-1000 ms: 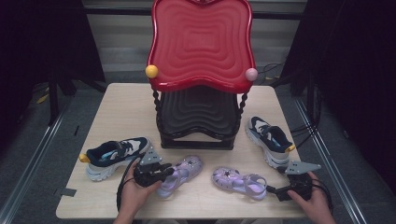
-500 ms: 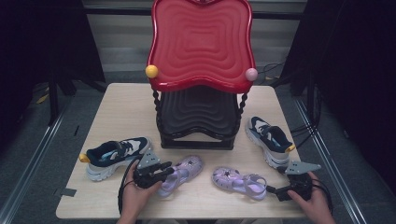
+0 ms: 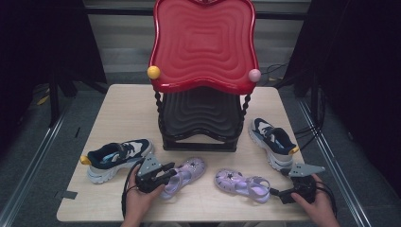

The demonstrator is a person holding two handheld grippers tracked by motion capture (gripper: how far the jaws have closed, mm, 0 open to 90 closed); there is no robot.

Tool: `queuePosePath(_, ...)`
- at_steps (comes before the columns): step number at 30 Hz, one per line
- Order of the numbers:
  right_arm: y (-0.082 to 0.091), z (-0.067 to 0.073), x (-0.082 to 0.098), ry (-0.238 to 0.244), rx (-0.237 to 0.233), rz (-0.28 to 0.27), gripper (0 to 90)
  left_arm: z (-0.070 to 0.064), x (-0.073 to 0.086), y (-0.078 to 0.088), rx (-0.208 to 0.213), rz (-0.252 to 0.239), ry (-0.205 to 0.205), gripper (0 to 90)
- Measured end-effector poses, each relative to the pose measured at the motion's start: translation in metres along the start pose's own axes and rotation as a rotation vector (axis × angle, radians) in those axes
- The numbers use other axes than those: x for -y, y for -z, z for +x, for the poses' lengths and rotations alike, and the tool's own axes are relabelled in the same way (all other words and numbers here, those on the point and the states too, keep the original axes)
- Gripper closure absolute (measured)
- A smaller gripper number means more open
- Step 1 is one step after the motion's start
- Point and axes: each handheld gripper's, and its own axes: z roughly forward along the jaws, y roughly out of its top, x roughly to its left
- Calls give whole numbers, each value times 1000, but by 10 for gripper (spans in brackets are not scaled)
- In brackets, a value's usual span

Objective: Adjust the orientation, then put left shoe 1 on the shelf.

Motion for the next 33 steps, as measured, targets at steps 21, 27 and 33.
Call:
queuePosePath(21,0,0,0,-4,0,-2,89,-4,-3,-3,5,-57,-14,805)
queuePosePath(27,0,0,0,-4,0,-2,90,-3,-7,1,-15,-71,-10,805)
queuePosePath(33,0,0,0,-4,-1,-2,89,-8,-16,7,-37,-87,-34,807)
